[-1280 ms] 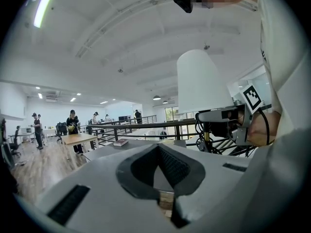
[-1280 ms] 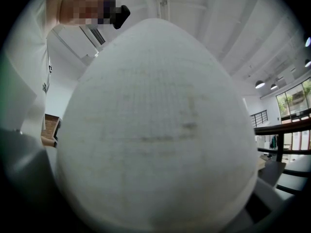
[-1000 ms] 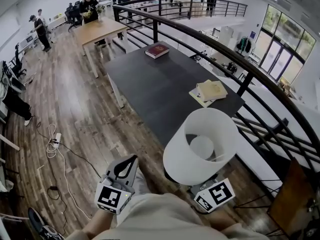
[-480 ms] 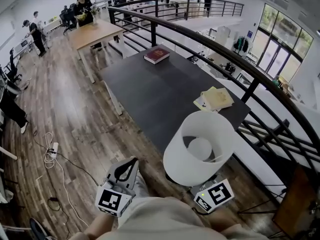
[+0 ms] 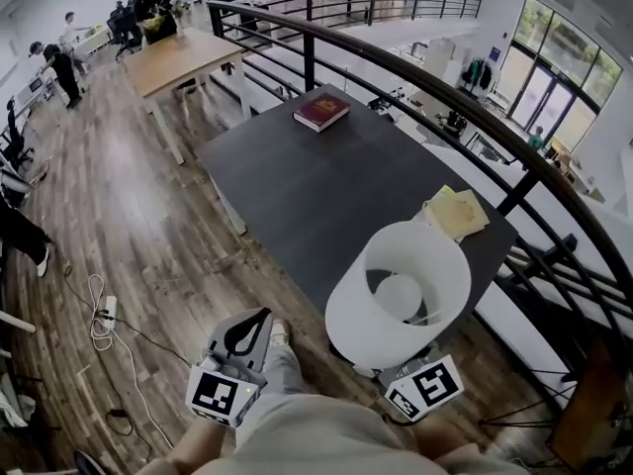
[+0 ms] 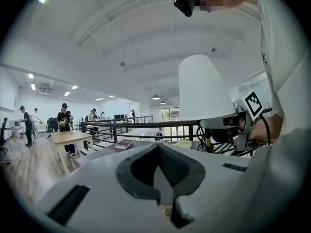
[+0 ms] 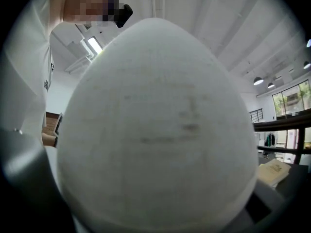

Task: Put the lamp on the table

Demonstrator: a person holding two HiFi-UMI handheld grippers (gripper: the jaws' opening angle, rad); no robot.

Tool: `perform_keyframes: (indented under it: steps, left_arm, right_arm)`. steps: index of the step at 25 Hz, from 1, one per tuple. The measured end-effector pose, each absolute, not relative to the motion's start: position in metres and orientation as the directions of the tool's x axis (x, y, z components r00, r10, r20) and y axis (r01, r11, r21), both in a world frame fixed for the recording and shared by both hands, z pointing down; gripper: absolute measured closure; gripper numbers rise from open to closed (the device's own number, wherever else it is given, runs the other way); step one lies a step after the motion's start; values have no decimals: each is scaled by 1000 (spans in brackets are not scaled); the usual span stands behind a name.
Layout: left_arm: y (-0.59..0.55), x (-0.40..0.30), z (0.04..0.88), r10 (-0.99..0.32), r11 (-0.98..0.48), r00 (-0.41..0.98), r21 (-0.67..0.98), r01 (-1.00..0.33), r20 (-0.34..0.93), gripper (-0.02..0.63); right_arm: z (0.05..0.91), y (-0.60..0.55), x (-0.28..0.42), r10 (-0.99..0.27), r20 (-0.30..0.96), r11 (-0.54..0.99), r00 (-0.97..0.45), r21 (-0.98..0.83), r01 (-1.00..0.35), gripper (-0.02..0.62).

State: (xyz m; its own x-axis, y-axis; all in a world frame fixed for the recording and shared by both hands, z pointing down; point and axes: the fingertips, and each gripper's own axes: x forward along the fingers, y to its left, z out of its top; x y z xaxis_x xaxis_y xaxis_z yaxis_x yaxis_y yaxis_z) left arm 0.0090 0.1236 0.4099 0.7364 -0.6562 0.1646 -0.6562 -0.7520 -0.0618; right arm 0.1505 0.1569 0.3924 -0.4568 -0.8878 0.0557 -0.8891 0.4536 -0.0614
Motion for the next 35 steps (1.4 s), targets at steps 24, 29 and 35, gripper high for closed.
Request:
perform_keyframes:
  steps: [24,29,35]
  left_arm:
    - [-177,-57,380,-547,-837,825,-59,-544,143,601]
    - [-192,-60,375,-564,-824,813,-34,-565,144,601]
    - [-198,-54,372,-588,-807,795,-46,-588,151,601]
  right_arm:
    - [355,-130,70,-929,58,362,-366,-63,-930,503]
    - [352,-150,66,-919,71,383,-388,-75,-921,504]
    - [355,-168,72,-902,77,420,-424,-64,-905,503]
